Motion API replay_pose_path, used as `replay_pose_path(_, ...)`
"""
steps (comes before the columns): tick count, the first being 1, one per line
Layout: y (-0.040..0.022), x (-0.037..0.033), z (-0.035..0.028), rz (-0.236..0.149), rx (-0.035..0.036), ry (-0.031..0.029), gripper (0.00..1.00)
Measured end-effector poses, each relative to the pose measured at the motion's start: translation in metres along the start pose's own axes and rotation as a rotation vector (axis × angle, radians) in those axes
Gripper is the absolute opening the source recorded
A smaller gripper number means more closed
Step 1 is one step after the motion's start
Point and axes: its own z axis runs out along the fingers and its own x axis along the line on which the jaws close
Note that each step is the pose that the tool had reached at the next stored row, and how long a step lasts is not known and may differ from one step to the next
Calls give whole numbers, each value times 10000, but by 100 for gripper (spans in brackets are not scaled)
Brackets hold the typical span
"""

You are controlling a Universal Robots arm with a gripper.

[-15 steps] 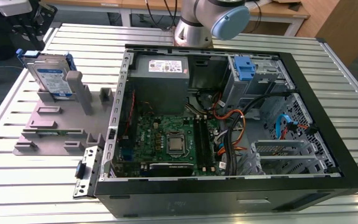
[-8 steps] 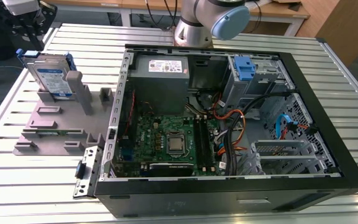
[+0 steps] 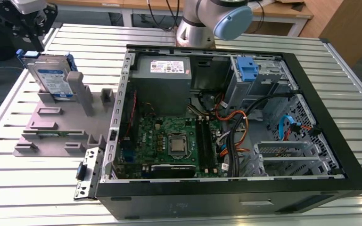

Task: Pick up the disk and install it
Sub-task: 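Pick up the disk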

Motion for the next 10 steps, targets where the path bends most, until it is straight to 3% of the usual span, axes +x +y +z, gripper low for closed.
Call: replay_pose_path(10, -1, 0, 12, -1826, 10, 62, 11)
